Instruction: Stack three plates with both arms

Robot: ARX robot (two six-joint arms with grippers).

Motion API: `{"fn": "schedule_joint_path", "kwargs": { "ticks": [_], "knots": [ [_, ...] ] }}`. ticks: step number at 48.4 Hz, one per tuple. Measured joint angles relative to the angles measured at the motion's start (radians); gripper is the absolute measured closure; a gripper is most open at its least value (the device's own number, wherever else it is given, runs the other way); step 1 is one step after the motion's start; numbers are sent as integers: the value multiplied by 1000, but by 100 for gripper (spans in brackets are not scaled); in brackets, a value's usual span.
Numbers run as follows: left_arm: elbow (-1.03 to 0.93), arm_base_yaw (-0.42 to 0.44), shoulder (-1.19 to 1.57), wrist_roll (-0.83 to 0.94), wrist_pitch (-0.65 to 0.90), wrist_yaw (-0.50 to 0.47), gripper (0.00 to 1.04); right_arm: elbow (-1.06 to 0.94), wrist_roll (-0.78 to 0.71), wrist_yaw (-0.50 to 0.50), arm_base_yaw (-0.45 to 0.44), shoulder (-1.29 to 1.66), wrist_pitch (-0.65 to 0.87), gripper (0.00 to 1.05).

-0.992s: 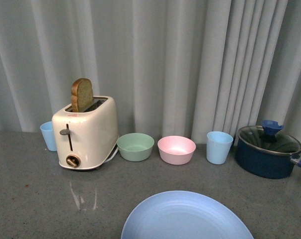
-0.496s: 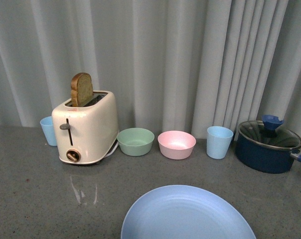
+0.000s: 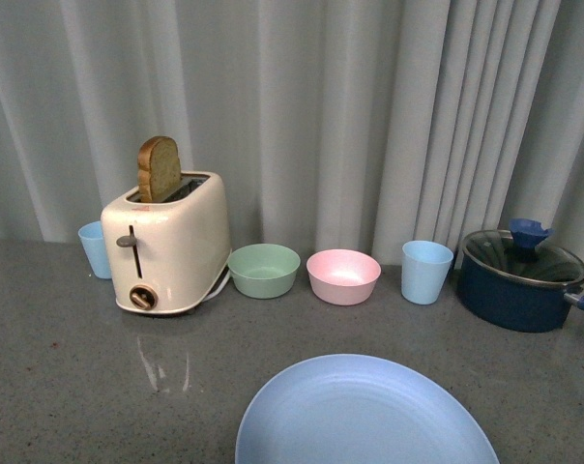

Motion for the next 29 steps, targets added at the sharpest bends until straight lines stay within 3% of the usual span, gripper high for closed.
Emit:
{"fn": "schedule_joint_path", "kwargs": {
  "ticks": [13, 22, 29],
  "knots": [
    [0, 0, 0, 0, 0, 0, 7, 0, 0, 0, 0, 0, 0, 49],
    [0, 0, 0, 0, 0, 0, 7, 0, 0, 0, 0, 0, 0, 7],
    [0, 0, 0, 0, 0, 0, 7, 0, 0, 0, 0, 0, 0, 8]
  ]
}}
